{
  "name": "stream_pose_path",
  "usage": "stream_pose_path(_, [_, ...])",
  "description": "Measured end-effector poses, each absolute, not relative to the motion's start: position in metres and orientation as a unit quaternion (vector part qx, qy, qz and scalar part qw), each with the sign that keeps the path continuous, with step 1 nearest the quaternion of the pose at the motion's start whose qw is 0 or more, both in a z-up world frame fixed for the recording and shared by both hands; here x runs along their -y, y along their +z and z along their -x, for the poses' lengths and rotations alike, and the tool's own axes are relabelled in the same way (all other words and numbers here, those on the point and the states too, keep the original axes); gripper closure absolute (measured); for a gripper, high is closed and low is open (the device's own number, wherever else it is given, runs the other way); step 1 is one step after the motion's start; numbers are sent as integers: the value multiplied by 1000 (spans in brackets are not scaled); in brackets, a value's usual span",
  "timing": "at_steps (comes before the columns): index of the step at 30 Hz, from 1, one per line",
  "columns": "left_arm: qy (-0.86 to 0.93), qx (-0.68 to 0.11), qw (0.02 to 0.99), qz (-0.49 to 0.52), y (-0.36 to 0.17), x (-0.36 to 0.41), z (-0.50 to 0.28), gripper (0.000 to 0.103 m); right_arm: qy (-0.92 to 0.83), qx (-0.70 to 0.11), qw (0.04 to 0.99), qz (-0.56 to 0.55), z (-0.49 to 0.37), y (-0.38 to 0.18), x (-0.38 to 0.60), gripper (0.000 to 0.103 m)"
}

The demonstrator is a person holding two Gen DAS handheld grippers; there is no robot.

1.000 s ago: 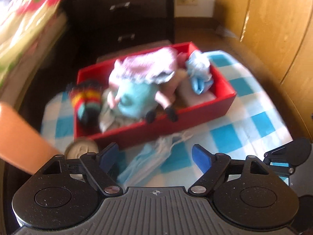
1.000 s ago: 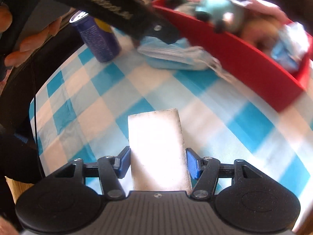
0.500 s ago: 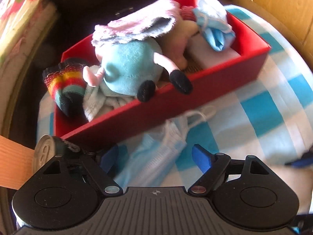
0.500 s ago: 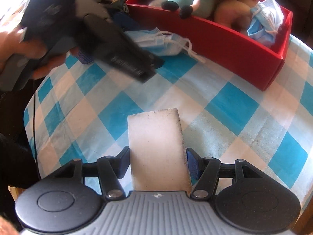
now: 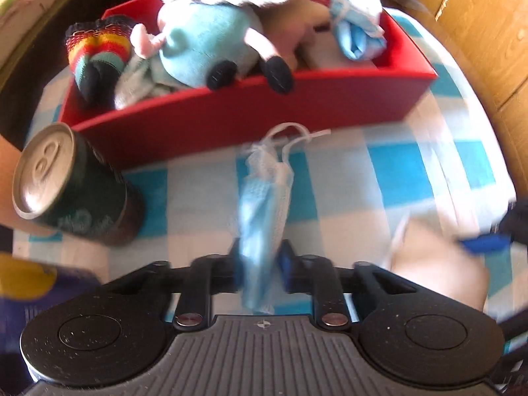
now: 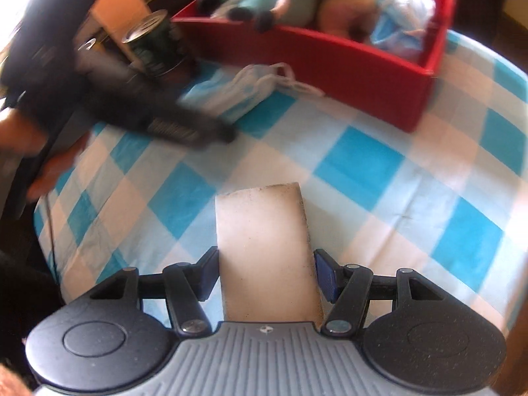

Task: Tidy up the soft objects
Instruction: 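Grasp the blue mask by its ear loop with the left tool while the right tool holds the sponge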

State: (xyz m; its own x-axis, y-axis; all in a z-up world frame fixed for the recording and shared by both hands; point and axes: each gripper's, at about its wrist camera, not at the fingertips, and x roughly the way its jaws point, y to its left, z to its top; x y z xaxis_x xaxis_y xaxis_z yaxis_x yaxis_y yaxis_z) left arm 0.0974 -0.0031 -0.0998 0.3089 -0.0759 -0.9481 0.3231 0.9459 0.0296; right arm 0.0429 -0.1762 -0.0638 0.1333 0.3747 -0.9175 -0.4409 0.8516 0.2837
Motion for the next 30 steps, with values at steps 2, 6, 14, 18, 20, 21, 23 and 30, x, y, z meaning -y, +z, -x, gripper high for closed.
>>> stream_pose_path(2, [-126, -572, 803, -111, -100, 6, -87, 90, 258, -596, 760, 24, -44, -59, 180, 65])
stream_pose_path(6, [-135, -571, 803, -103, -95, 9, -73, 94, 237, -583, 777, 10, -46, -48, 185, 65])
stream_pose_path(14, [-145, -548, 817, -109, -81, 20, -39, 94, 210, -571, 794, 1, -39, -36, 186, 65])
stream_pose_path(18, [-138, -534, 827, -104, -65, 21, -37, 94, 202, -562, 802, -1, -32, -31, 186, 65])
stream_pose_path(20, [-135, -523, 835, -105, -54, 18, -31, 94, 203, -555, 806, -9, -29, -25, 187, 65])
stream_pose_path(21, [-134, -516, 839, -106, -48, 18, -29, 94, 204, -551, 809, -10, -28, -21, 186, 65])
stream_pose_path(23, [-129, -501, 849, -106, -37, 15, -24, 94, 203, -541, 816, -9, -24, -15, 184, 65])
stream_pose_path(30, [-110, -437, 887, -101, 2, 11, -17, 94, 199, -501, 842, -32, -19, 12, 187, 65])
